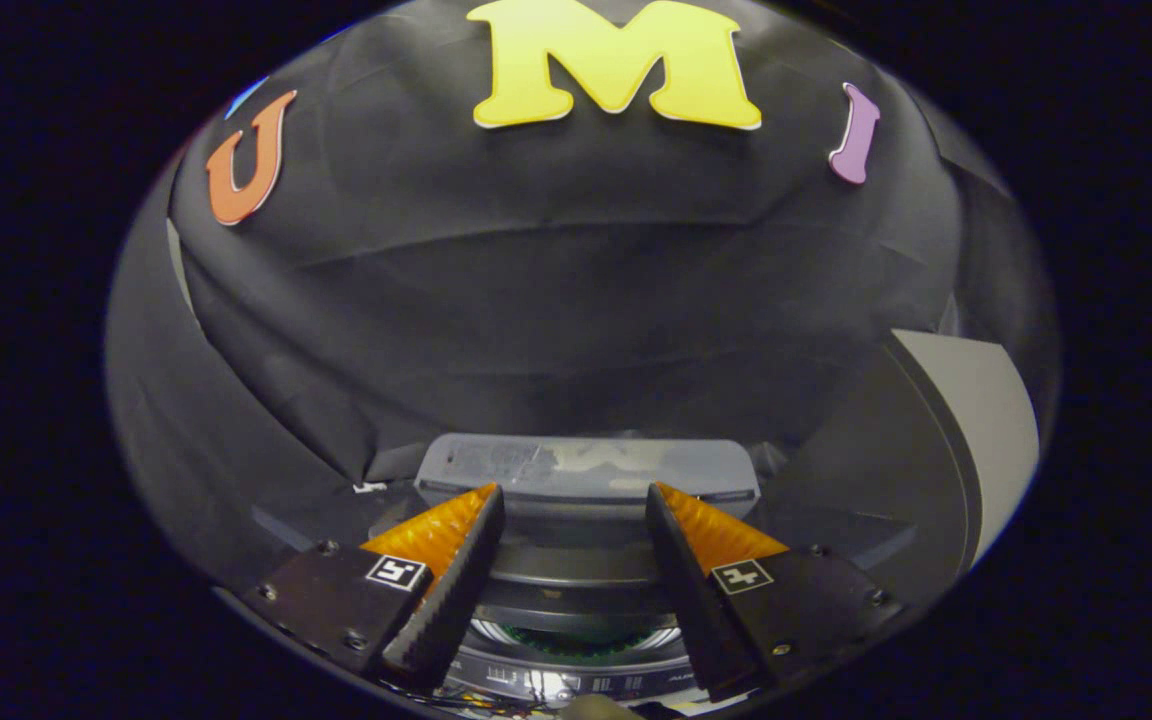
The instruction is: Put the clothes into the washing machine and then close the washing machine lid.
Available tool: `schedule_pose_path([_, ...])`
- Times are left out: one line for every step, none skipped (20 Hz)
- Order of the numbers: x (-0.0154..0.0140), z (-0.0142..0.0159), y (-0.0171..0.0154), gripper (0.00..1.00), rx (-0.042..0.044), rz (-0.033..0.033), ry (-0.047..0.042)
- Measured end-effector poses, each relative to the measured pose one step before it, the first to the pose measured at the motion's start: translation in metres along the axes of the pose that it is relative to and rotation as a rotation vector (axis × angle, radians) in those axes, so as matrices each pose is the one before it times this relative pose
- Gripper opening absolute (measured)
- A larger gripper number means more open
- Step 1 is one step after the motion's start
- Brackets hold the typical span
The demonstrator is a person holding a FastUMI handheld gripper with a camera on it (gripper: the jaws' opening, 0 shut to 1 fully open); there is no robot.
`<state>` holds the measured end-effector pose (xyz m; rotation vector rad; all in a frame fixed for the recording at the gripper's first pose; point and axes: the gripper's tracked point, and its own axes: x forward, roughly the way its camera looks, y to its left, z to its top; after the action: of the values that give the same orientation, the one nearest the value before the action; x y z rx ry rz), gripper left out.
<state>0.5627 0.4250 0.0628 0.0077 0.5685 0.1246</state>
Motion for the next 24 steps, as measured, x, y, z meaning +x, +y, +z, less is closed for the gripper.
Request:
schedule_pose_path([-0.00183, -0.01075, 0.00115, 0.89, -0.00761, 0.00267, 0.01082])
schedule_pose_path([-0.00111, -0.01009, 0.00084, 0.89, -0.00304, 0.0036, 0.0103])
schedule_pose_path([-0.00027, -0.00864, 0.00022, 0.89, -0.00427, 0.00043, 0.01223])
schedule_pose_path([-0.00062, -0.0065, -0.00133, 0.89, -0.00397, -0.00118, 0.01073])
schedule_pose_path([-0.00122, -0.00704, -0.00047, 0.89, 0.00007, -0.00163, 0.01119])
schedule_pose_path([-0.00031, -0.00552, 0.00031, 0.89, 0.00095, 0.00351, 0.01055])
schedule_pose_path([-0.00148, -0.0014, -0.00068, 0.89, 0.0017, -0.00013, 0.00195])
schedule_pose_path([-0.00136, 0.00032, -0.00176, 0.89, -0.00105, -0.00374, -0.00027])
schedule_pose_path([-0.00326, 0.00035, -0.00103, 0.89, -0.00396, -0.00351, -0.00574])
schedule_pose_path([-0.00336, 0.00113, -0.0019, 0.89, -0.00032, -0.00153, -0.00586])
schedule_pose_path([-0.00313, -0.00007, -0.00038, 0.89, 0.00062, 0.00084, -0.00287])
schedule_pose_path([-0.005, 0.00109, -0.00204, 0.89, 0.00276, 0.00045, -0.00588])
schedule_pose_path([-0.00689, 0.00034, -0.00139, 0.89, 0.00079, 0.00317, -0.00915])
schedule_pose_path([-0.00977, 0.00078, -0.00286, 0.89, -0.00375, 0.00079, -0.01598])
schedule_pose_path([-0.01142, 0.00211, -0.00286, 0.89, -0.00396, 0.00266, -0.02123])
schedule_pose_path([-0.01343, 0.00186, -0.00285, 0.89, -0.00696, 0.00554, -0.0236])
schedule_pose_path([-0.01513, 0.00353, -0.00498, 0.89, -0.00574, 0.00356, -0.03289])
schedule_pose_path([-0.01835, 0.00318, -0.00573, 0.89, -0.00262, 0.00173, -0.03283])
schedule_pose_path([-0.01853, 0.00296, -0.00706, 0.89, 0.00326, 0.00592, -0.03296])
schedule_pose_path([-0.02025, 0.00475, -0.00423, 0.89, 0.00881, 0.01996, -0.03766])
schedule_pose_path([-0.02072, 0.00444, -0.00352, 0.89, 0.01065, 0.02311, -0.03361])
schedule_pose_path([-0.02165, 0.00373, -0.01022, 0.88, 0.00673, 0.00295, -0.03628])
schedule_pose_path([-0.02537, 0.00651, -0.01481, 0.89, 0.00658, -0.0049, -0.03897])
schedule_pose_path([-0.02534, 0.00668, -0.01128, 0.89, 0.00624, 0.00216, -0.03919])
